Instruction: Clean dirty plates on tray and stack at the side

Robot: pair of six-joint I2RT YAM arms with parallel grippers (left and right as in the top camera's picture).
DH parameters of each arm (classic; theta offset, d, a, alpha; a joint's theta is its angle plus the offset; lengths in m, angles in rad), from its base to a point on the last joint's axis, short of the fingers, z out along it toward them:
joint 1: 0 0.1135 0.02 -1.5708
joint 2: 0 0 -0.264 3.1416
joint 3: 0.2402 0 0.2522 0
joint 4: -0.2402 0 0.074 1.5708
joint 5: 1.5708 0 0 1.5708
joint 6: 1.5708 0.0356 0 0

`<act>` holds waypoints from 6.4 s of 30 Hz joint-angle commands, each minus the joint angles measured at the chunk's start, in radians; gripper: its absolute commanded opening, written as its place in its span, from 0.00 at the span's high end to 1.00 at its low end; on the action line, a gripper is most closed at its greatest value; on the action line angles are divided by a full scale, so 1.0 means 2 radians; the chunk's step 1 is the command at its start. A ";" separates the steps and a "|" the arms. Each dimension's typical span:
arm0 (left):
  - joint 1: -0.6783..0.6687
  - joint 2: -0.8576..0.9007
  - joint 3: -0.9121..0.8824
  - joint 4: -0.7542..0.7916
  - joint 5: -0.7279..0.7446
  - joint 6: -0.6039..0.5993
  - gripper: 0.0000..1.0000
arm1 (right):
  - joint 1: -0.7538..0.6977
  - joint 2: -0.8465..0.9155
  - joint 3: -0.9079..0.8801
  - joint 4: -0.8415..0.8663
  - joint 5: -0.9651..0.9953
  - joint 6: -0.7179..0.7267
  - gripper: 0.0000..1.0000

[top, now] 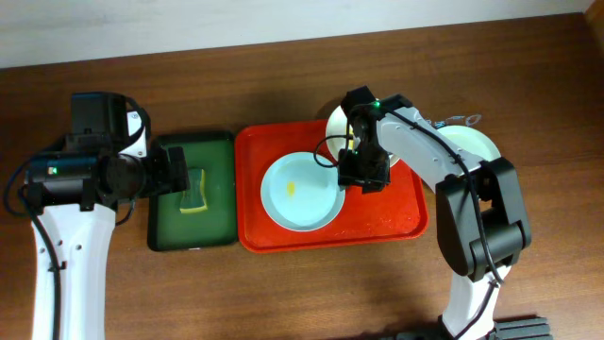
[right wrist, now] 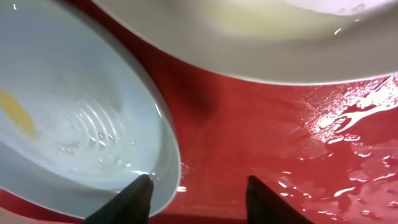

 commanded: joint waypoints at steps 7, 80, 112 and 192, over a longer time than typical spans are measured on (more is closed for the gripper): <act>0.002 -0.004 0.007 0.001 -0.002 -0.004 0.01 | -0.014 -0.114 0.108 -0.115 0.025 -0.046 0.49; 0.002 -0.004 0.007 0.001 -0.002 -0.004 0.01 | 0.093 -0.192 -0.242 0.218 0.111 0.387 0.81; 0.002 -0.004 0.007 0.039 -0.034 0.005 0.01 | 0.096 -0.134 -0.250 0.241 0.104 0.349 0.96; -0.020 0.264 0.074 0.072 -0.051 -0.005 1.00 | 0.096 -0.134 -0.250 0.246 0.078 0.070 0.86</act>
